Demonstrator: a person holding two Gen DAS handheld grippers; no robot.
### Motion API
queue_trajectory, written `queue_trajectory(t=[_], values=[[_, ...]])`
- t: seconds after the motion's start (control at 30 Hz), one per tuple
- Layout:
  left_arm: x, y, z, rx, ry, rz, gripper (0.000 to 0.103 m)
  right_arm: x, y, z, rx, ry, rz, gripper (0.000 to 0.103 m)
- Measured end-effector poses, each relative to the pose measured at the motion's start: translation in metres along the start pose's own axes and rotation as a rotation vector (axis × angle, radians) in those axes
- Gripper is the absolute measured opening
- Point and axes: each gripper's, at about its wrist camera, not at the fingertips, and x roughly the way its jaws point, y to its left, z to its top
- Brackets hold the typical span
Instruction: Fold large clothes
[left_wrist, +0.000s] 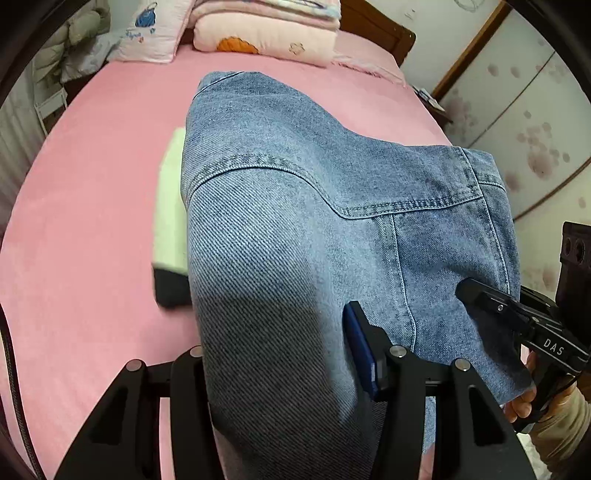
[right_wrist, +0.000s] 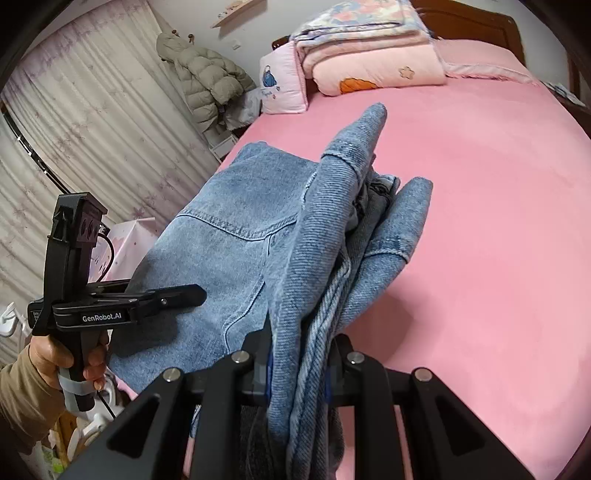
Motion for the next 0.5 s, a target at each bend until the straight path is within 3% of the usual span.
queue_trajectory(t=[0.23, 0.5], values=[[0.052, 0.064, 0.061, 0.033, -0.051, -0.004, 0.050, 0.078, -0.017, 0.048, 0.029, -0.042, 0.008, 0.018], [0.133, 0.111, 0.085, 0.014, -0.017, 0.010, 0.051, 0.159, -0.058, 0.063, 0.079, -0.010, -0.032, 0.018]])
